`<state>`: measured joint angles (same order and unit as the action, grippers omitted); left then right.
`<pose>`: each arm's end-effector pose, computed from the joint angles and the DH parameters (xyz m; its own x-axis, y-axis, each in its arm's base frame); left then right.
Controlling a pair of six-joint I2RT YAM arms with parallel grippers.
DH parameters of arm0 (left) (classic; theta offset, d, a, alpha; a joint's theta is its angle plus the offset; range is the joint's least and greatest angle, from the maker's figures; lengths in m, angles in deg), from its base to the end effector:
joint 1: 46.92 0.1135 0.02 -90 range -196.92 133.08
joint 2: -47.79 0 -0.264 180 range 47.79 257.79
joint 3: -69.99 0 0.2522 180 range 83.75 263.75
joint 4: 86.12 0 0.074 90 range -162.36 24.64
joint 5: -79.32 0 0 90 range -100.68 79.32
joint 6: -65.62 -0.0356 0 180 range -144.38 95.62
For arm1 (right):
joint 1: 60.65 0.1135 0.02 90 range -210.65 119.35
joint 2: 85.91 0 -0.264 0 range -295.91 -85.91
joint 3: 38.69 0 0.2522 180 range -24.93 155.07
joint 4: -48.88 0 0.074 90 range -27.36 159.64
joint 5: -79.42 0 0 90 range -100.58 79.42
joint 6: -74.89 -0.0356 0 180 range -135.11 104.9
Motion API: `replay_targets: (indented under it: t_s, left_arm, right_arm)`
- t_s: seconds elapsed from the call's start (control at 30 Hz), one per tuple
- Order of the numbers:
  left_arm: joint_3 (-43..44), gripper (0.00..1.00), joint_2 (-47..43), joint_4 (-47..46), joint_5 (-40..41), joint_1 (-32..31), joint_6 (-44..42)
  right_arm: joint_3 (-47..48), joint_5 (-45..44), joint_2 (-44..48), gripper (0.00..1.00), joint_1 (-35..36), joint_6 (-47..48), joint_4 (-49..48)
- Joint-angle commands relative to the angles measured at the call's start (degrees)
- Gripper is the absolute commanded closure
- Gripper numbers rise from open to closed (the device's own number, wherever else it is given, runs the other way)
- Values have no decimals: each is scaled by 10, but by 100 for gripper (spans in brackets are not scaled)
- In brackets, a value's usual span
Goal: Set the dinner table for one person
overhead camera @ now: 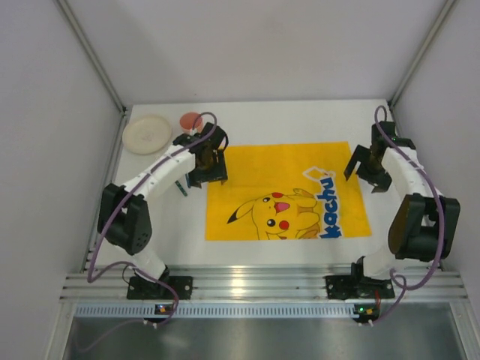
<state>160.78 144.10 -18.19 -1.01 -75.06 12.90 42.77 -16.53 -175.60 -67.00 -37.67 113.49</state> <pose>0.2948 -0.1509 0.2471 -0.9286 -0.1805 -0.3242 -0.1756 0.9835 -0.0444 0.2982 -0.0369 0.2369 -0.8231 0.4755 -0.3105 0.4940 0.8692 0.0217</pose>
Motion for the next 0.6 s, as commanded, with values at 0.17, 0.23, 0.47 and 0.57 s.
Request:
replay_targets:
  t_s: [0.17, 0.23, 0.47, 0.57]
  left_arm:
    - [223, 27, 64, 0, 97, 81, -63]
    - [287, 27, 105, -5, 86, 106, -63]
    - [403, 30, 204, -50, 78, 182, -43]
    - [454, 31, 253, -51, 71, 193, -41]
  right_arm:
    - [54, 53, 84, 8, 33, -8, 28]
    - [50, 53, 90, 9, 36, -4, 35]
    - [30, 48, 109, 9, 37, 8, 49]
    - [30, 42, 104, 9, 38, 9, 54]
